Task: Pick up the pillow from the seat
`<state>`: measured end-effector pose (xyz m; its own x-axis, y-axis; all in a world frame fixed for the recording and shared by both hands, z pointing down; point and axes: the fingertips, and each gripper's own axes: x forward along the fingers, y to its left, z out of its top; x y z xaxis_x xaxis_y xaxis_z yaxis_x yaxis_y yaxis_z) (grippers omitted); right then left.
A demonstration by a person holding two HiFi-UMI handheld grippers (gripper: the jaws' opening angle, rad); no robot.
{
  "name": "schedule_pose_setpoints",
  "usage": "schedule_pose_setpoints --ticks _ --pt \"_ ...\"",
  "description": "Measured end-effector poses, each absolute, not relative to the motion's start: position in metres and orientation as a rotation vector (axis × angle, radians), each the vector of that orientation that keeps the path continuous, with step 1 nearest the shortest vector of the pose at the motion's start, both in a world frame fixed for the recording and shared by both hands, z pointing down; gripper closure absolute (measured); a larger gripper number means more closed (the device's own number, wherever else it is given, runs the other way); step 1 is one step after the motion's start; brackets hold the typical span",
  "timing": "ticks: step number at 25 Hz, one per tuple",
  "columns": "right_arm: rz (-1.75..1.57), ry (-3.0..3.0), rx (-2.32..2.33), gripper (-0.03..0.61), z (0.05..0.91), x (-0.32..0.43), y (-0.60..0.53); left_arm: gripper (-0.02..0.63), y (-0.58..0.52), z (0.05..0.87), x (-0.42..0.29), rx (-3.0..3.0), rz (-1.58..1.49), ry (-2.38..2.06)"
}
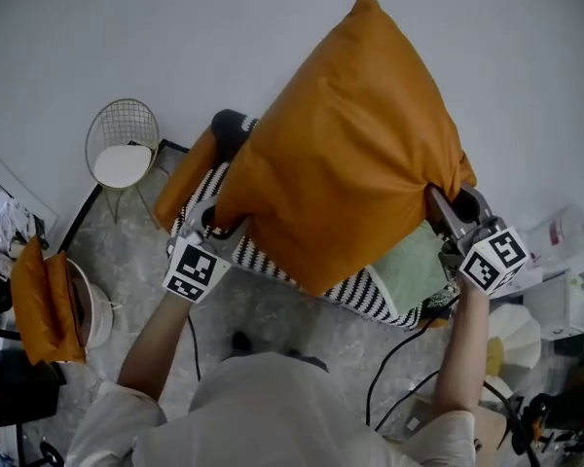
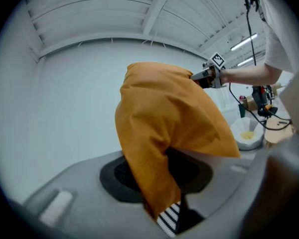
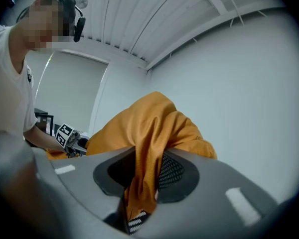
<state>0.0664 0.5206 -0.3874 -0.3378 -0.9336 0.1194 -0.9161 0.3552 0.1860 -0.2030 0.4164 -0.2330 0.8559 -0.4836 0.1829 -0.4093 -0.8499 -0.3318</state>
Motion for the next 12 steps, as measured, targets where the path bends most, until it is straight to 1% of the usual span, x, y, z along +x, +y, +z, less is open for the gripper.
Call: schedule_pose_setpoints --ticks 12 --pt "-0.191 -2.473 1.622 0.477 -0.402 0.094 0.555 0.465 0.458 -0.244 -0.177 -2.736 -0.352 0.757"
